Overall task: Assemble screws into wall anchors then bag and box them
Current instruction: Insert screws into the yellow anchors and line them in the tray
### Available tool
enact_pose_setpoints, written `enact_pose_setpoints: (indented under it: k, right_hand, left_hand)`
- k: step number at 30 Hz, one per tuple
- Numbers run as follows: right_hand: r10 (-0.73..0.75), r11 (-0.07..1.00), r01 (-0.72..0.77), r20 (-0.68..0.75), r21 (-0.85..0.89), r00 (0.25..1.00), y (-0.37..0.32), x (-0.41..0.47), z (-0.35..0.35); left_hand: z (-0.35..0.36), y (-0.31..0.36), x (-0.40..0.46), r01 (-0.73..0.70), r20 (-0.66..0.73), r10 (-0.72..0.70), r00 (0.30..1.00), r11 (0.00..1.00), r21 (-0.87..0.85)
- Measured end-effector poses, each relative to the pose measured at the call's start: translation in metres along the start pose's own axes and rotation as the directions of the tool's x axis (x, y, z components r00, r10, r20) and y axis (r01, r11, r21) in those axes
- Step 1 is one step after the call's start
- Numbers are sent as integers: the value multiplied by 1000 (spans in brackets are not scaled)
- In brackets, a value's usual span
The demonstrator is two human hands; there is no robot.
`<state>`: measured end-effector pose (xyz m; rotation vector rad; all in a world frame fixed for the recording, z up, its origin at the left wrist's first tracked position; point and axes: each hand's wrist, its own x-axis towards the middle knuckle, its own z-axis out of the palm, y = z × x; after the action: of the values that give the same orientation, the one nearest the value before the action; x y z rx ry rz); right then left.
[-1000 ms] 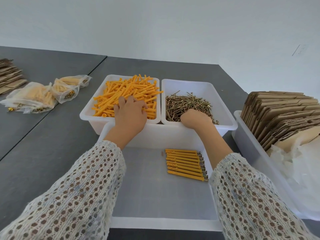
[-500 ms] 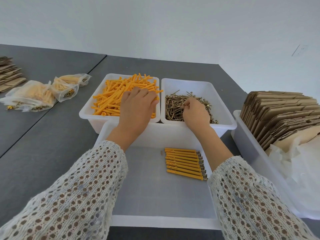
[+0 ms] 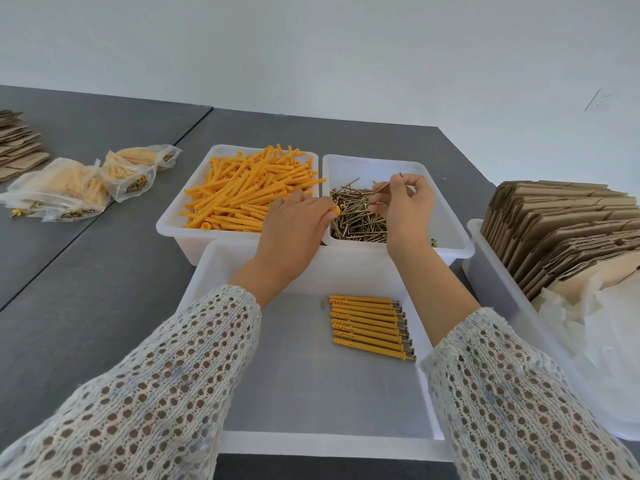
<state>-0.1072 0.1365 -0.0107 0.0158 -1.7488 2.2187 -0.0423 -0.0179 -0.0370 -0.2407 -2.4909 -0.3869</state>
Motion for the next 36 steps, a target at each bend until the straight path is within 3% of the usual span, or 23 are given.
enact_pose_setpoints:
  k: [6,16,22,30,36]
  right_hand:
    - [71,995,-78,99,65,993,0,-8,7]
    - [42,997,-48,93,58,995,-2,-13,9]
    - [46,998,-51,183,25,982,-2,-19,13]
    - [-55,995,48,72,92,996,-6,-18,9]
    - [-17,999,8,198,44,980,-4,-22,14]
  left_hand:
    - [1,-1,0,13,-5,-13,1000,1000,-20]
    - [2,-1,-1,7,-47,-7,999,1000,-7]
    - [3,-3,0,7,-41,-6,999,1000,3]
    - [2,-2,0,11,-44,-11,999,1000,-5]
    - [2,-3,1,25,-17,-25,1000,1000,-5]
